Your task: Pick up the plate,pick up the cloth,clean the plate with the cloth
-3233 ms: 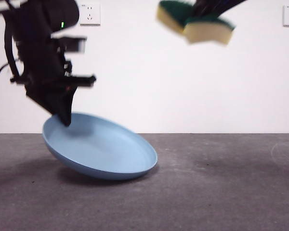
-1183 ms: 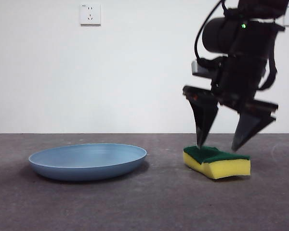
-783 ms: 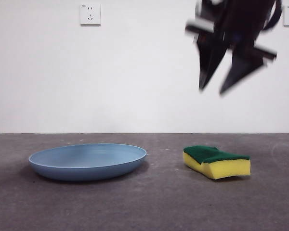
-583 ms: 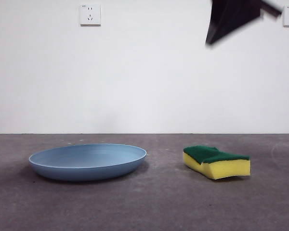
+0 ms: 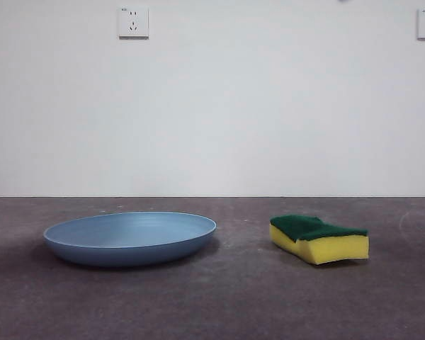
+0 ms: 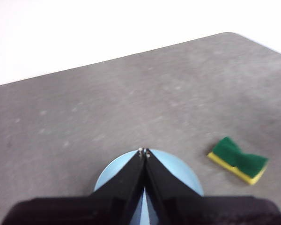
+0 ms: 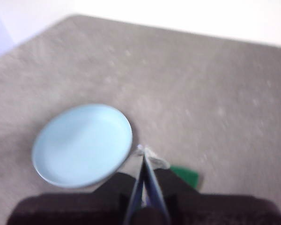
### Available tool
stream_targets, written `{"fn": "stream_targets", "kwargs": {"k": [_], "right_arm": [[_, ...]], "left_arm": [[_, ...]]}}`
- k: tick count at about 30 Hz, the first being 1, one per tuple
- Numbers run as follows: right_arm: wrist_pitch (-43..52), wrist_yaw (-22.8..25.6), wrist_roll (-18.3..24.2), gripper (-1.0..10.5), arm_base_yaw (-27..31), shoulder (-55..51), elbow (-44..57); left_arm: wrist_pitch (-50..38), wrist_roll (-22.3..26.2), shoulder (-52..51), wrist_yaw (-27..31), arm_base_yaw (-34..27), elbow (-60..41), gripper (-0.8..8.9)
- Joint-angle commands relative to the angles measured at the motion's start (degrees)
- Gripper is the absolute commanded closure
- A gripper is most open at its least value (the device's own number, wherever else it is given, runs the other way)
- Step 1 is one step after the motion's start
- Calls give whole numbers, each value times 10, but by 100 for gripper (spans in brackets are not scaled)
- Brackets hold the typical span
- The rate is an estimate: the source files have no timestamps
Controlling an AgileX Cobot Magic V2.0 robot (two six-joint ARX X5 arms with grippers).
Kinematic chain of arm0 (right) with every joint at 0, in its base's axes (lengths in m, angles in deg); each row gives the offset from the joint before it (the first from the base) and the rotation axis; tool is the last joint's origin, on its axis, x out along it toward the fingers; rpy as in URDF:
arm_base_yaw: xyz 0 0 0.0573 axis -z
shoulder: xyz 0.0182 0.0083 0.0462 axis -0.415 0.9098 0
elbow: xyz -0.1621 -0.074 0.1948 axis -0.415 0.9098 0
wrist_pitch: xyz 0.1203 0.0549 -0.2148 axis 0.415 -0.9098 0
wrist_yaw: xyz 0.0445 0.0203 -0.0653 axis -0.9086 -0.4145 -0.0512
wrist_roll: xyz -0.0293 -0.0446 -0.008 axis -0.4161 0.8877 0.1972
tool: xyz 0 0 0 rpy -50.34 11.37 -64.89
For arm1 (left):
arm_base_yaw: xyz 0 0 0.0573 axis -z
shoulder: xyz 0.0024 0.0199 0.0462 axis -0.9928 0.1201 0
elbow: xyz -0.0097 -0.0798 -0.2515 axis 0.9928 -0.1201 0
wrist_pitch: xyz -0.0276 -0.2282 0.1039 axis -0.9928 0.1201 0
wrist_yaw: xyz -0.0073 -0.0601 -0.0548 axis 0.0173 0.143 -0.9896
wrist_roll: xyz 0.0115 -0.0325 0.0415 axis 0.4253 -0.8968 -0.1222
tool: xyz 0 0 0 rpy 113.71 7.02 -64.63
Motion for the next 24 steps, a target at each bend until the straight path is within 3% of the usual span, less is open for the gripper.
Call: {"fn": "stream_targets", "kwargs": {"k": [1, 7, 14, 24], "right_arm": [[25, 29, -13, 958, -11, -34, 56], [10, 64, -22, 954, -13, -44, 80], [10, 64, -23, 945, -12, -44, 79], [10, 64, -23, 945, -12, -44, 79]], "left_arm": [[-47, -5, -35, 3, 2, -75, 822], [-54, -19, -54, -3, 2, -126, 817], [-1, -36, -47, -2, 2, -126, 817], [6, -36, -47, -2, 2, -126, 817]]}}
